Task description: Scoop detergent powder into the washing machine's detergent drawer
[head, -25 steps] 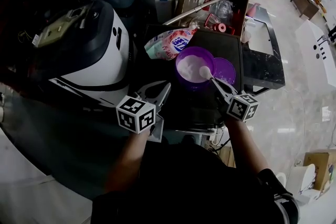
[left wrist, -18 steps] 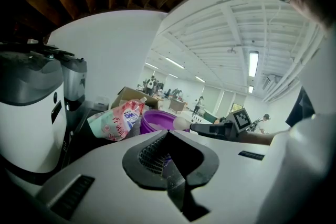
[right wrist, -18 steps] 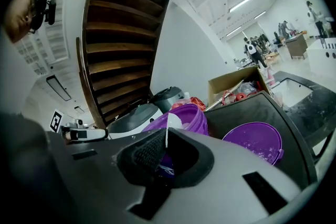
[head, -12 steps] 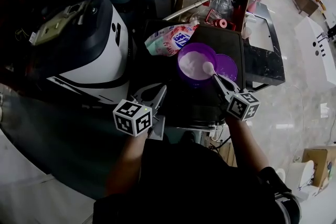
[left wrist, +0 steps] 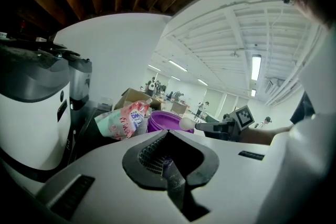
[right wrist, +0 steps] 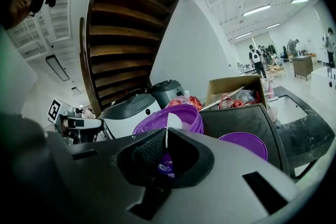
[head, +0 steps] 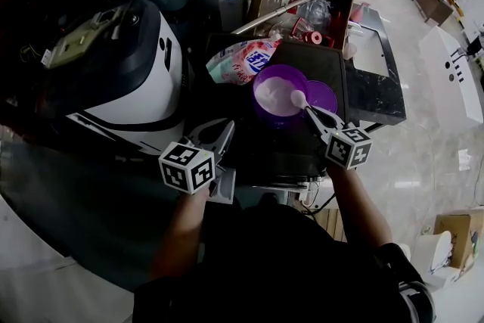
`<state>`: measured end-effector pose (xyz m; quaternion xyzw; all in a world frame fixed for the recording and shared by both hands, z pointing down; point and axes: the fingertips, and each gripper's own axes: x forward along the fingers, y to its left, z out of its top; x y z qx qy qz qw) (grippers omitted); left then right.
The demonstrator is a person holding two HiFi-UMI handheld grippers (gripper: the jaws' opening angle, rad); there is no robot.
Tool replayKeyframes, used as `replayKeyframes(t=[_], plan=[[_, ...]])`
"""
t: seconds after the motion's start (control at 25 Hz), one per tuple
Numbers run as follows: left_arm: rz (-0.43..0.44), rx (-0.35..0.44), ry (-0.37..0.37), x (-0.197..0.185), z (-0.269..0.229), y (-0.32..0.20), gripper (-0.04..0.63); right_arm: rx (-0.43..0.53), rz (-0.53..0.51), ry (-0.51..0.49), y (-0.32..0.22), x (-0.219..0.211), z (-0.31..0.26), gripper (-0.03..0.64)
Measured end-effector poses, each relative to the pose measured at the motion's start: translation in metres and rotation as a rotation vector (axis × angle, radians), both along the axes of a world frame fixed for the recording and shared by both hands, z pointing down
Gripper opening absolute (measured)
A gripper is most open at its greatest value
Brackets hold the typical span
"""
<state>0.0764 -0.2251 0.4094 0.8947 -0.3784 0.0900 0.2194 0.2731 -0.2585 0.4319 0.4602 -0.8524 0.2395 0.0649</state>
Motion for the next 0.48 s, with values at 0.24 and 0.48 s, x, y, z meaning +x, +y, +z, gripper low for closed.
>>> replayKeyframes(t=[0.24, 0.48], plan=[[0.002, 0.008, -0.011, 0.003, -0.005, 0.004, 0.009, 0.004, -0.031, 0.070, -0.008, 0.003, -0.001, 0.021], [-0.012, 0.023, -0.015, -0.003, -0.011, 0.001, 0.008, 0.011, -0.087, 0.166, -0.025, 0.001, -0.006, 0.021]])
